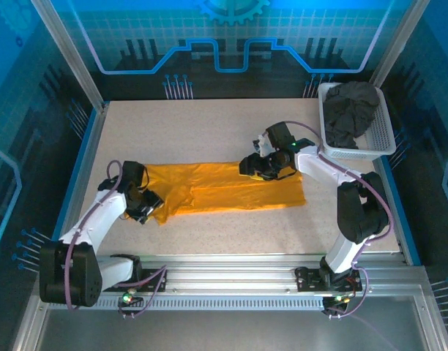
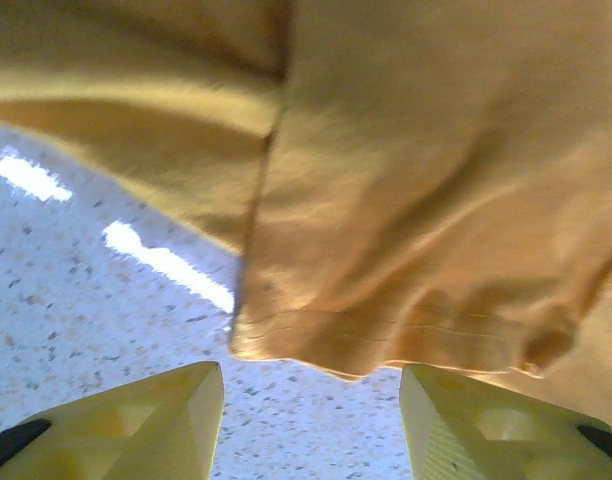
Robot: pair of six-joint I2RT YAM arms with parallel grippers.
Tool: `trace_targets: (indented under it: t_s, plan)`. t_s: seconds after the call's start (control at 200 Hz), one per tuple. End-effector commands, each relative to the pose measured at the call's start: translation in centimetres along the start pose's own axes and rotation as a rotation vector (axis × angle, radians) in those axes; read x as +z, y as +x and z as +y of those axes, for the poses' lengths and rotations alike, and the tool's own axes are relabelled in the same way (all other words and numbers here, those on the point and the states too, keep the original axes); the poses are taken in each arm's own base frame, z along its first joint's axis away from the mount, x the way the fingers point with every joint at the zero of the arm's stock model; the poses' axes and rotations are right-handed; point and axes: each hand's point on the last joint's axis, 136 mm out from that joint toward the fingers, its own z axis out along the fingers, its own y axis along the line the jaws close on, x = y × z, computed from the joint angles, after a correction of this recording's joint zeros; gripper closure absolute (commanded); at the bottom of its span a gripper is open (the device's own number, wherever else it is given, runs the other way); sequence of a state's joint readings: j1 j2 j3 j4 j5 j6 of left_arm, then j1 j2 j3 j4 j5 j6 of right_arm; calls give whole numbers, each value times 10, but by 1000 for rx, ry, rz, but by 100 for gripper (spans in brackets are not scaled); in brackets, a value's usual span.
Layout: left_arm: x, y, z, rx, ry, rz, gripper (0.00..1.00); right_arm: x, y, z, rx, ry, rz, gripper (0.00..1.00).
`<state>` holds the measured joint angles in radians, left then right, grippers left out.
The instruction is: Fold and stack the t-shirts
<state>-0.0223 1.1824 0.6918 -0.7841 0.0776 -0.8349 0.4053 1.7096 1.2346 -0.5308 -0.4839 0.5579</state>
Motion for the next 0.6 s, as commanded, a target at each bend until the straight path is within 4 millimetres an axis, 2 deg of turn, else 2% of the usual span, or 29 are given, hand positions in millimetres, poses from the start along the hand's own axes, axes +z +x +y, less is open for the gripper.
trace_targets:
  t_s: [0.0,0.13,0.31,0.465,0.595]
  plan:
    - [11,12,17,-99,-33,38,49,4,8,8,2,-42,21,43]
    - [30,17,20,-138,-18,62,50,7,9,13,-4,-55,28,43]
    - [51,8,14,-152,13,41,58,9,11,16,-10,-56,34,43]
    - [57,-3,11,-148,22,-2,78,8,13,15,-12,-50,38,43]
    - [51,-11,14,-153,25,-43,97,7,16,14,-13,-43,40,43]
